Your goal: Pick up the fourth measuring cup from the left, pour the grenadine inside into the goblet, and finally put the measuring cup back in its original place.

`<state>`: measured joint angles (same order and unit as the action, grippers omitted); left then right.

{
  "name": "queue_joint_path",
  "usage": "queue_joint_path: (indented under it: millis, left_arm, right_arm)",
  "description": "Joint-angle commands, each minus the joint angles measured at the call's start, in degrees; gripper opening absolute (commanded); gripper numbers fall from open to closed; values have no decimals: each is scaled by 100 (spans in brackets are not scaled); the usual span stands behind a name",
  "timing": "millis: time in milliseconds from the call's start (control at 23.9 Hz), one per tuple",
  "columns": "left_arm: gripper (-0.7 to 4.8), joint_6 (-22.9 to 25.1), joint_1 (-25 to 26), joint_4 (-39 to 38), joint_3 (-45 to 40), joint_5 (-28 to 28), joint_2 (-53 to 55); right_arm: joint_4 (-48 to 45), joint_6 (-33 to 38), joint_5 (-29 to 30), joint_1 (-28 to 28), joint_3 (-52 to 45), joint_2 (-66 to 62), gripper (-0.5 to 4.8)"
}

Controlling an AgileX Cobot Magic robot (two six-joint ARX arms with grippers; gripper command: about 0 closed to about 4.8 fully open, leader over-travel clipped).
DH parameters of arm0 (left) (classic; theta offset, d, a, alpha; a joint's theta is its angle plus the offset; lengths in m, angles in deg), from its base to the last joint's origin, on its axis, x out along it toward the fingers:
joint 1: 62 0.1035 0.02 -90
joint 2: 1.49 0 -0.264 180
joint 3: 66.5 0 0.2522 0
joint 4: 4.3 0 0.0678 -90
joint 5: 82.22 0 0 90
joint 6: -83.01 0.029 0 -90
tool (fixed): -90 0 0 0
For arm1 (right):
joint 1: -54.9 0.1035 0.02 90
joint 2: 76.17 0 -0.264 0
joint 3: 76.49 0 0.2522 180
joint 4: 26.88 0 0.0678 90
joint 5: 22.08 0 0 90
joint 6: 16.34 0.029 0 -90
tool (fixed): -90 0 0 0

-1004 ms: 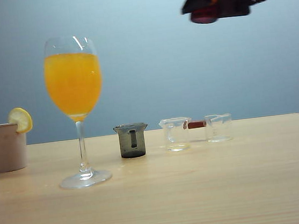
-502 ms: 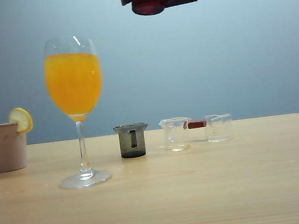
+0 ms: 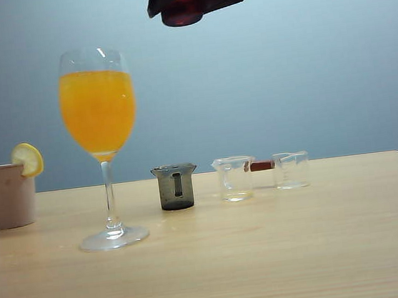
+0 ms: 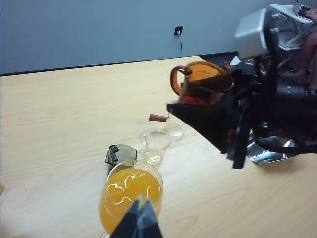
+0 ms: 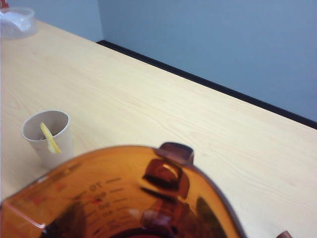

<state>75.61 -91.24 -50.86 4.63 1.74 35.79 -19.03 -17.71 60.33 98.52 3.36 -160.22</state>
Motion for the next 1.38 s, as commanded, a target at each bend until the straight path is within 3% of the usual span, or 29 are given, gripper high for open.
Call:
queue_joint_path:
  millis: [42,544,1381]
  left_arm:
    - [-5,-15,0,74,39,-44,-13]
    - [-5,-15,0,74,39,-44,-13]
    - [-5,-15,0,22,39,-90,-13]
  right_arm:
    - [-17,-87,-22,55,313,-188,111]
    - [-122,-793,-66,400,435,-520,106]
    - [-245,-1572,-138,393,496,-667,80]
